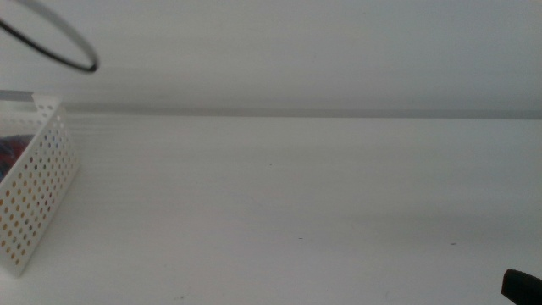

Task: Use arms to grab the bottles and put them into the dustbin to the left of the table.

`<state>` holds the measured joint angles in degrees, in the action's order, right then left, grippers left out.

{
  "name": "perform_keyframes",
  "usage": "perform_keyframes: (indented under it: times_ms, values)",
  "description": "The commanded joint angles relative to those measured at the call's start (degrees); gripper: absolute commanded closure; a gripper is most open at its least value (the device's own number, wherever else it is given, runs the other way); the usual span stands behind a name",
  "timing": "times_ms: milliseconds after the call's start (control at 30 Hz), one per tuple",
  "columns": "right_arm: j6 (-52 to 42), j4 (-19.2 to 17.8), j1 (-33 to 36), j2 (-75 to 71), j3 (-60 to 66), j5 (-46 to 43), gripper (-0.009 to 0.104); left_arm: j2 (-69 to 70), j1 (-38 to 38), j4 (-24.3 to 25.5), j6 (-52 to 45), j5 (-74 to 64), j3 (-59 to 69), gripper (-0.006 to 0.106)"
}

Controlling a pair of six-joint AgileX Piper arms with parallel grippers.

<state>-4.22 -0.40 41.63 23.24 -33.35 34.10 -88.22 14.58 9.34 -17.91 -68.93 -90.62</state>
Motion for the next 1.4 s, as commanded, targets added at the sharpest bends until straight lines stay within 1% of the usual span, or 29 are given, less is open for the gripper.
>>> perform_keyframes:
  times_ms: [0,67,200,267,367,433,500,600,700,1033,1233,1367]
  values:
    - [-0.1,-0.5,-0.5,-0.1,0.1,-0.6,0.002,5.4,-4.7,-0.7,5.2,-3.5,0.8,0.007]
    - [-0.1,-0.5,-0.5,-0.1,0.1,-0.6,0.002,10.4,-9.5,-0.9,5.8,-3.3,2.7,0.007]
    - [-0.1,-0.5,-0.5,-0.1,0.1,-0.6,0.002,20.3,-20.0,-5.1,5.4,1.2,9.0,0.007]
    - [-0.1,-0.5,-0.5,-0.1,0.1,-0.6,0.002,25.4,-25.6,-5.2,5.9,3.9,13.2,0.007]
    - [-0.1,-0.5,-0.5,-0.1,0.1,-0.6,0.002,34.0,-34.1,-1.6,7.6,10.9,20.8,0.007]
    - [-0.1,-0.5,-0.5,-0.1,0.1,-0.6,0.002,39.1,-39.2,2.3,11.3,15.9,26.5,0.007]
    - [-0.1,-0.5,-0.5,-0.1,0.1,-0.6,0.002,44.1,-42.5,5.7,16.0,20.6,31.6,0.007]
    - [-0.1,-0.5,-0.5,-0.1,0.1,-0.6,0.002,49.7,-43.9,7.1,18.5,24.6,36.6,0.007]
    - [-0.1,-0.5,-0.5,-0.1,0.1,-0.6,0.002,52.6,-43.7,7.0,19.9,24.1,38.4,0.007]
    - [-0.1,-0.5,-0.5,-0.1,0.1,-0.6,0.002,53.7,-43.7,2.4,19.8,27.6,38.6,0.007]
    - [-0.1,-0.5,-0.5,-0.1,0.1,-0.6,0.002,53.7,-43.7,1.2,19.2,28.7,38.6,0.007]
    - [-0.1,-0.5,-0.5,-0.1,0.1,-0.6,0.002,54.4,-43.7,-0.6,12.9,32.7,39.0,0.007]
